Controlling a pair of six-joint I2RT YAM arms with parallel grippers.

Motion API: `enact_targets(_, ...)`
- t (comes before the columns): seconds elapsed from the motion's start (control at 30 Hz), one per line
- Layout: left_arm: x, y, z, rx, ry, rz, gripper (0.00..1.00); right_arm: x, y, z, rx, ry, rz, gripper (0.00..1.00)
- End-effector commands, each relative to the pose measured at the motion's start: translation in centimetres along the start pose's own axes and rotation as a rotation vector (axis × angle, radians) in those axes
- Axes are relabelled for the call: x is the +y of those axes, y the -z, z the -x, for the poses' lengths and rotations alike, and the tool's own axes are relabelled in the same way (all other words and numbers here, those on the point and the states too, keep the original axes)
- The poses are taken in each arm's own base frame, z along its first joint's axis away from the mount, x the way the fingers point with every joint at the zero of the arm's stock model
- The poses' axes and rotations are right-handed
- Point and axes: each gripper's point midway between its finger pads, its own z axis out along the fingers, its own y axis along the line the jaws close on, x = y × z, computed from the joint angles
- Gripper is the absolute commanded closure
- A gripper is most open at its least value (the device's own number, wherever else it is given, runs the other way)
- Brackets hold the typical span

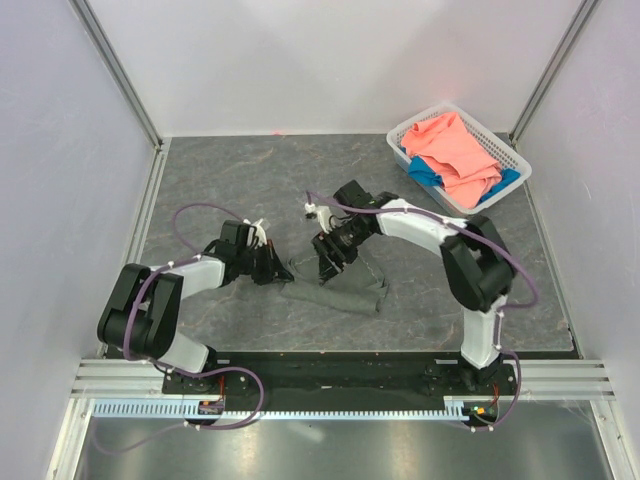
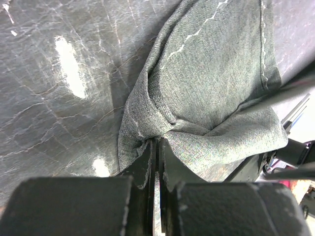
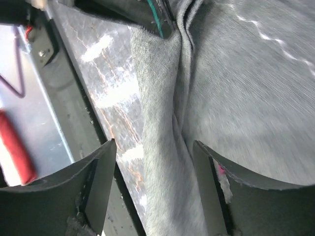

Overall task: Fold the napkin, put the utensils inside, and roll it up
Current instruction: Roll the napkin with the utensil

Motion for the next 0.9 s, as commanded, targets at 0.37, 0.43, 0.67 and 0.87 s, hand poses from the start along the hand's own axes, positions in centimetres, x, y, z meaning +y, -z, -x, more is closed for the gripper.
enact_targets(0.37, 1.3, -0.4, 1.3, 0.037, 0.018, 0.109, 0.98, -0.1, 5.9, -7.9, -0.053, -0.045, -0.365, 0.21)
enact_targets(0.43, 1.2, -0.5, 1.4, 0.039, 0.016, 0.105, 0.98, -0.2, 5.9, -8.0, -0.054, -0.043, -0.367, 0.21)
enact_targets(0.67, 1.3, -0.4, 1.2, 0.046, 0.013, 0.112, 0.98, -1.4, 4.8, -8.7, -0.014, -0.054, -0.369, 0.21)
enact_targets(0.87, 1.3, -0.3, 1.3, 0.047, 0.011, 0.117, 0.98, -1.8, 4.1, -10.3, 0.053, -0.119, -0.367, 0.25)
